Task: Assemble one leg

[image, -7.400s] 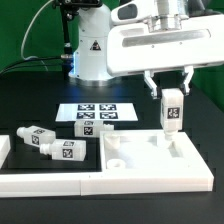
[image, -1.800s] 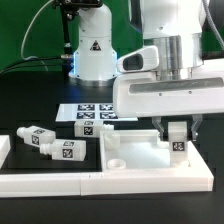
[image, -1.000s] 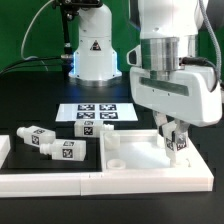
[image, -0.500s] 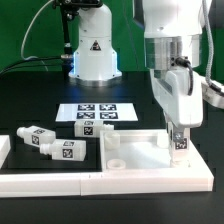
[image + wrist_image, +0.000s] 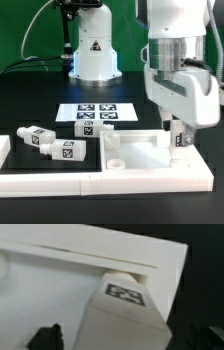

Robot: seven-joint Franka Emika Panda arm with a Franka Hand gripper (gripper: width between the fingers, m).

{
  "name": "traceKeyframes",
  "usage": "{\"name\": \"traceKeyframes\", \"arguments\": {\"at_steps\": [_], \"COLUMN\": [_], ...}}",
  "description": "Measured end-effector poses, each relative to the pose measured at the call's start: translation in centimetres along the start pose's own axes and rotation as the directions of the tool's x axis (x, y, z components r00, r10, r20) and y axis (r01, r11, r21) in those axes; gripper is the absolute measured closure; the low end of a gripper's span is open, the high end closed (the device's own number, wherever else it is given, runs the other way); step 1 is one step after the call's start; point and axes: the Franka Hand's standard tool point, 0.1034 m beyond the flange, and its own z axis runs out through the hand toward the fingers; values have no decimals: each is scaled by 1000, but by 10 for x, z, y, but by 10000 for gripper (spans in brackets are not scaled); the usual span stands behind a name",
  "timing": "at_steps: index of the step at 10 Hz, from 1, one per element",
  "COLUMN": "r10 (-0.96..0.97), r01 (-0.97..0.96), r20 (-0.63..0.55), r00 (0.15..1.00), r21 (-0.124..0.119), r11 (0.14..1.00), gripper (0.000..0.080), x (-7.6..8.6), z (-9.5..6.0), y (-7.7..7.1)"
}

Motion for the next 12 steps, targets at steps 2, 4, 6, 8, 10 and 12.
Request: {"name": "traceKeyframes", "arguments": {"at_steps": [2, 4, 6, 8, 10, 12], "r10": [-256, -366, -526, -755, -753, -743], "r01": [256, 366, 526, 755, 753, 743], "r20": [8, 2, -2, -7, -6, -5], "r00": [967, 930, 850, 656, 658, 669], "r21": [7, 10, 6, -12, -13, -13], "r11": [967, 930, 850, 656, 658, 669], "gripper": [158, 151, 150, 150, 379, 515], "x": [-12, -16, -15, -7, -8, -8], "z": [2, 4, 3, 0, 2, 2], "y": [-4, -2, -2, -1, 0, 0]}}
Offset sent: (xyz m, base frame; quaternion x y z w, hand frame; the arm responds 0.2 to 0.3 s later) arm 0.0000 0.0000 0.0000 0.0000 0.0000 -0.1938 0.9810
